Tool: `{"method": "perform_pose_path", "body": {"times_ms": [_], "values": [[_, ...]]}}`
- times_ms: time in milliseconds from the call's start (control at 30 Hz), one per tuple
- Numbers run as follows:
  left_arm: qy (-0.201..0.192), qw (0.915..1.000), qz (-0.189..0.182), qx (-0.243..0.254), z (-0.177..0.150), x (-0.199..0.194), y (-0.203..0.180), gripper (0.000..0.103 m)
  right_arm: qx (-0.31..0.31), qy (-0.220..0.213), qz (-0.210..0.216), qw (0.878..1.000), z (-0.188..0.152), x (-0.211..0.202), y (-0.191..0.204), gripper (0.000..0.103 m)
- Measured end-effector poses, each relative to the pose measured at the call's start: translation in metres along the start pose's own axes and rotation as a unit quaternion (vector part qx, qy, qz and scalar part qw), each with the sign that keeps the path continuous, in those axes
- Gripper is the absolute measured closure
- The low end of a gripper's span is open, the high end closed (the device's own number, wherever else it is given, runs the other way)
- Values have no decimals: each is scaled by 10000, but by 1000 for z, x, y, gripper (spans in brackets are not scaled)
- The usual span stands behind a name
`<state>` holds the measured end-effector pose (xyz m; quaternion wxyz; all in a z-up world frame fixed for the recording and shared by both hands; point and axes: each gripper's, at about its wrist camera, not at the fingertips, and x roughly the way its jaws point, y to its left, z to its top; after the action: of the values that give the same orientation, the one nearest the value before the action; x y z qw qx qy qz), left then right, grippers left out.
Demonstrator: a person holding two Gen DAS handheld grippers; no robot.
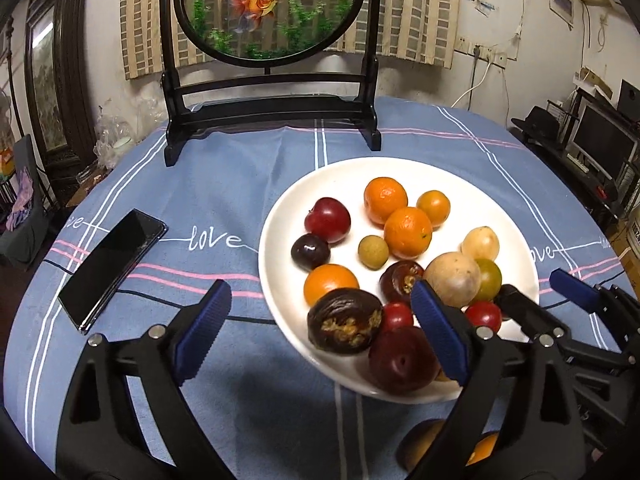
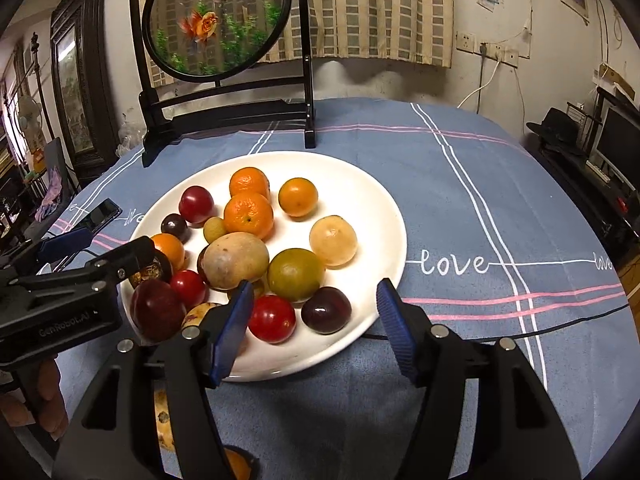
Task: Organize fruits
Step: 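Move both open tools back to the pale fruit and orange mandarin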
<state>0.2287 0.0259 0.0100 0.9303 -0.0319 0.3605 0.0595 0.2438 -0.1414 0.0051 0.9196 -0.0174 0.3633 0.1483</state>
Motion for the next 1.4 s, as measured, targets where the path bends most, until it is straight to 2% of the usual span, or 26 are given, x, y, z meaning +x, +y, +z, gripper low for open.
{"method": "perform_pose_path", "body": {"times_ms": [267, 500, 633, 700, 967, 1200, 1400], "values": [[144, 9999, 49, -38, -15, -8, 12, 8, 66, 84, 56, 9999, -4, 1, -4, 39], [224, 9993, -139, -254, -24, -17, 25, 7, 105, 161, 145, 9997, -20, -10, -4, 39], [195, 9994, -154, -221, -29, -22, 24, 7, 126, 224, 362, 9990, -33, -25, -2, 38], [220, 9993, -174, -229, -33, -23, 24, 7, 57, 261, 434, 9987, -37, -30, 1, 35], [252, 9993, -261, -133, -40, -28, 20, 7, -441, 416, 868, 9944, -57, -58, 25, 35], [263, 9988, -382, -166, -42, -32, 20, 7, -905, 718, 827, 9899, -76, -59, 44, 35], [287, 9988, -365, -132, -42, -31, 19, 7, -1147, 1052, 678, 9855, -85, -42, 58, 35]]}}
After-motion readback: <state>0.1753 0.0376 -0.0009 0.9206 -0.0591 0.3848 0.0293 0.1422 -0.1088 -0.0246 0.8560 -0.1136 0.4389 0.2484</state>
